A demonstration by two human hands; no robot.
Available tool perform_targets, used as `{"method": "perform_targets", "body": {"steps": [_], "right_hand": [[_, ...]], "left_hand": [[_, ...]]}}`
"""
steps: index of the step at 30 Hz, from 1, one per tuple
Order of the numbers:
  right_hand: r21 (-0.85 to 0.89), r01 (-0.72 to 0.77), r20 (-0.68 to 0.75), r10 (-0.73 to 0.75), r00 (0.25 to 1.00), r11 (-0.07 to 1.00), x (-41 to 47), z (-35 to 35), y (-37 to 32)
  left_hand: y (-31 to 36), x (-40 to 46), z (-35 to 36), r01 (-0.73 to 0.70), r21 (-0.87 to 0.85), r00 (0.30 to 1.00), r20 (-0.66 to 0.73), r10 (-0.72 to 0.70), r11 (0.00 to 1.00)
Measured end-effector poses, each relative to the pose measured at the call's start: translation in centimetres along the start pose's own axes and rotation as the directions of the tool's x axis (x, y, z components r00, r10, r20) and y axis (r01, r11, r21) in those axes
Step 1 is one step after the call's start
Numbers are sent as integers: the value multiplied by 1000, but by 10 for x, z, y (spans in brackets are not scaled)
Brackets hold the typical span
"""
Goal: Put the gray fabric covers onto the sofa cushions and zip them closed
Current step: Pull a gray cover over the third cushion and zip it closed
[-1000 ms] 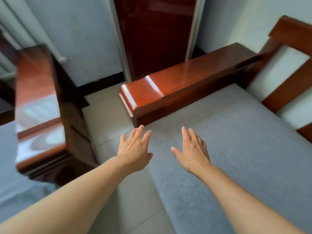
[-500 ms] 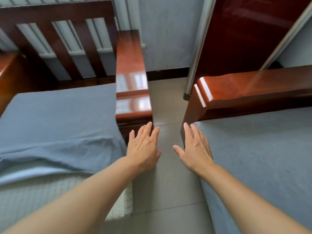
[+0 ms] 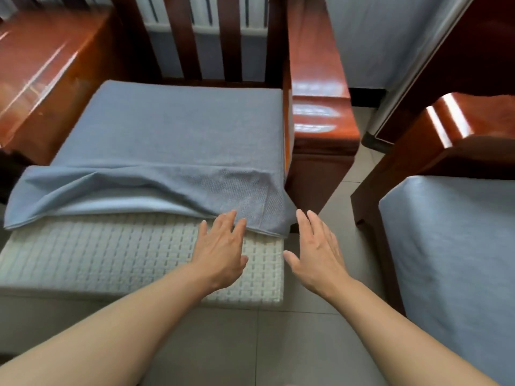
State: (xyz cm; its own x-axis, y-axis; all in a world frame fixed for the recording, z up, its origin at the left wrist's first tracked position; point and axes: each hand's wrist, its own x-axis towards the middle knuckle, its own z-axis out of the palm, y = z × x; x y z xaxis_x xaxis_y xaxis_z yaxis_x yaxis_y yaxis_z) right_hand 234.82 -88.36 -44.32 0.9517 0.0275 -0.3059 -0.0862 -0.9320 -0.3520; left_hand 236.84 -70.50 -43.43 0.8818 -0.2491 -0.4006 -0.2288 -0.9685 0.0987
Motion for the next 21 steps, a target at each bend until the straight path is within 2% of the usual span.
{"method": "perform_targets", "body": {"steps": [8,12,14,17,21], "right_hand": [[-39,129,64,-127,990,991,68,76,-7],[-121,211,50,-206,977,970,105,105,-5],[-184,206,-74,-222,972,961,122,118,-5],[-217,201,-355,-269,895,955,138,131,-7],[-205,328,-386,-384,839,922,134,136,-1]], "left_hand": [[-39,54,64,62,-14,998,-22,-62,998],[-50,89,92,81,-12,996,-44,-81,997],[-51,103,103,91,-19,991,-101,-92,996],[-48,117,106,121,-34,958,-259,-125,992],[-52,124,98,107,-2,907,-409,-99,994]]}}
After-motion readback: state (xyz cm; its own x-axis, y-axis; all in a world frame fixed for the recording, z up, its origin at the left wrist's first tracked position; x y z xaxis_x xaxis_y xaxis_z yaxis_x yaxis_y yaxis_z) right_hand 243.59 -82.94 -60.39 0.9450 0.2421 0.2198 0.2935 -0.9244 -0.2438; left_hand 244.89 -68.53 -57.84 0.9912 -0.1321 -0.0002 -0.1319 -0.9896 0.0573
